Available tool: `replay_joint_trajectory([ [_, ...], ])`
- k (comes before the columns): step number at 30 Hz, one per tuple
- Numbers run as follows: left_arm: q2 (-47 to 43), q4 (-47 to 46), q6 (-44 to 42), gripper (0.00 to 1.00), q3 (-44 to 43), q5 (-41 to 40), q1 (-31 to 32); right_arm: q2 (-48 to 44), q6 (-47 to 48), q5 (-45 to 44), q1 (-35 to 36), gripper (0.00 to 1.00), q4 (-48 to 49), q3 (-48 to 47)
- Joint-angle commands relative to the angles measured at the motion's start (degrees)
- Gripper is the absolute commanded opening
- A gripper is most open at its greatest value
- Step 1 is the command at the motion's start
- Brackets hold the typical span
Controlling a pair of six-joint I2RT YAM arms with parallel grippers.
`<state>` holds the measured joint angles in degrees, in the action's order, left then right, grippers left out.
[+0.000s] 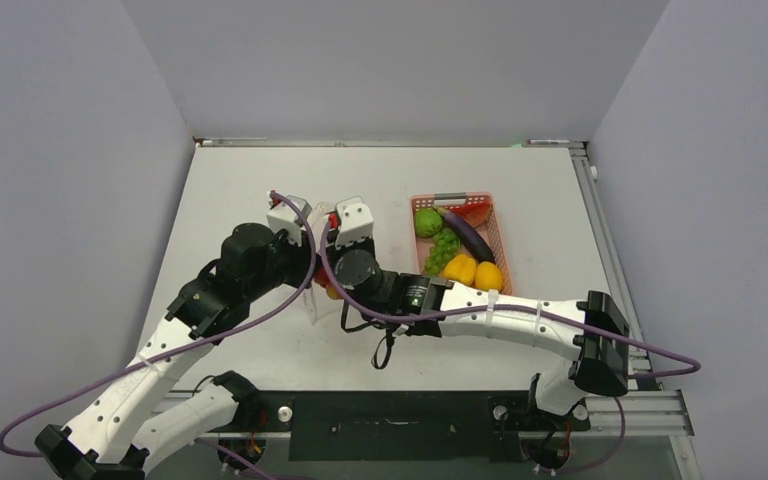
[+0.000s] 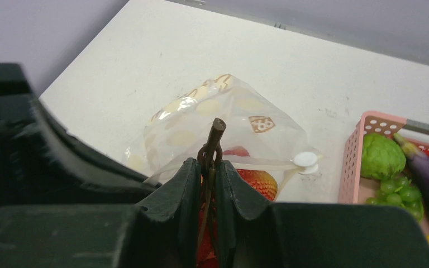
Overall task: Place the food in the zip-top bag and seal the zipper
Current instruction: Place the fake fruit in the zipper food storage bag.
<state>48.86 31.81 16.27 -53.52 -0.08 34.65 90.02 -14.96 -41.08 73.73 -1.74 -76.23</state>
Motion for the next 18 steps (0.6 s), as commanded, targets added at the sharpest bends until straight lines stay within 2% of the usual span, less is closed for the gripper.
replay_joint_trajectory([
  [1, -0.5, -3.7, 0.6, 0.00, -0.2, 1.0, -0.3, -1.1, -15.3, -2.2, -4.0, 0.05, -4.7, -2.2],
  [6, -0.7, -3.8, 0.8, 0.00, -0.3, 0.6, -0.4, -3.3, -20.0, 2.1, -6.1, 0.05, -2.5, 0.8],
  [18, -0.8, -3.9, 0.9, 0.00, -0.1, 1.1, -0.5, -3.9, -21.4, 2.9, -5.3, 0.05, 1.1, 4.3],
])
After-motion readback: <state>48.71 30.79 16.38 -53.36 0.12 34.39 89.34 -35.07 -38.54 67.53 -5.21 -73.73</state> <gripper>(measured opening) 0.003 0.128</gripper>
